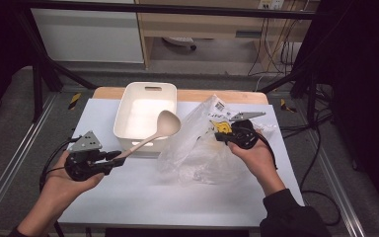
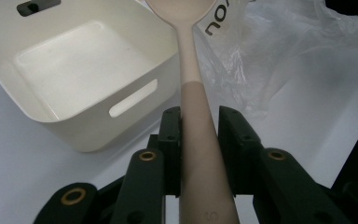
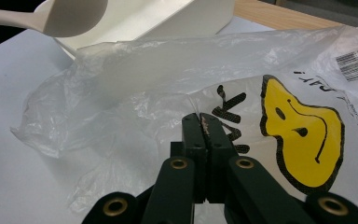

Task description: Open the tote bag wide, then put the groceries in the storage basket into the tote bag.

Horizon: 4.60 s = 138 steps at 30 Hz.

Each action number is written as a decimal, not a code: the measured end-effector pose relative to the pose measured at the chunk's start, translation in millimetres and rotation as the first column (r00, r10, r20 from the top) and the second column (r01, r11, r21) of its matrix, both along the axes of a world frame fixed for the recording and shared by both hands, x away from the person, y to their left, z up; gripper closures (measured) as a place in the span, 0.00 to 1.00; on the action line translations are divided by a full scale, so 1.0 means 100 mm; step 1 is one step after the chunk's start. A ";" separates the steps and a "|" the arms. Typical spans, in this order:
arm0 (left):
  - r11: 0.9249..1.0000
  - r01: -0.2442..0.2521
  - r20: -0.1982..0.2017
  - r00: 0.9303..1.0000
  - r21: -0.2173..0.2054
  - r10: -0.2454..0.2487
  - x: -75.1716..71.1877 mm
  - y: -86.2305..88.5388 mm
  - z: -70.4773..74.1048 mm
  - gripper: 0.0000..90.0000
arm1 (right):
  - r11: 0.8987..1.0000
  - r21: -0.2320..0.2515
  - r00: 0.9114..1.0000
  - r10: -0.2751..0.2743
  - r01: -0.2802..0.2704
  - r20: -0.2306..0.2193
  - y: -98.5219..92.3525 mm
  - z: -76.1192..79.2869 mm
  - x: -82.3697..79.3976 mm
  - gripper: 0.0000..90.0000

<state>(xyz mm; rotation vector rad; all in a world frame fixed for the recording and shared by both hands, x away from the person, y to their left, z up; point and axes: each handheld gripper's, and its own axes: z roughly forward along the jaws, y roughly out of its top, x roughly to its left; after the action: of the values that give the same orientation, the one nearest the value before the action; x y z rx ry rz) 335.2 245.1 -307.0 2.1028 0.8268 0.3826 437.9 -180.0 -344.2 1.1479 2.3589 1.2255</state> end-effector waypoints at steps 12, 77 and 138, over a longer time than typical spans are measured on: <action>0.997 0.081 -0.005 0.997 -0.007 -0.081 -0.17 -0.15 0.02 0.79 | 1.000 0.005 1.000 -0.005 0.005 -0.010 -0.02 -0.02 0.03 1.00; 0.979 0.165 -0.075 0.985 0.118 -0.157 -0.02 -1.05 -0.62 0.79 | 0.999 0.043 1.000 0.003 -0.003 -0.001 -0.03 0.04 -0.03 1.00; 0.994 0.105 0.001 0.994 -0.008 -0.105 0.55 -2.14 -0.92 0.79 | 0.998 0.030 0.999 0.049 -0.049 -0.010 0.07 -0.02 -0.09 1.00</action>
<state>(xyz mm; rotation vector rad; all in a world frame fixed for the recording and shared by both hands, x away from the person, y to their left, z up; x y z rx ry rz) 390.3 31.5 -398.7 2.1285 0.7131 0.3232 428.9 -173.3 -345.8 1.1146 2.3976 1.2778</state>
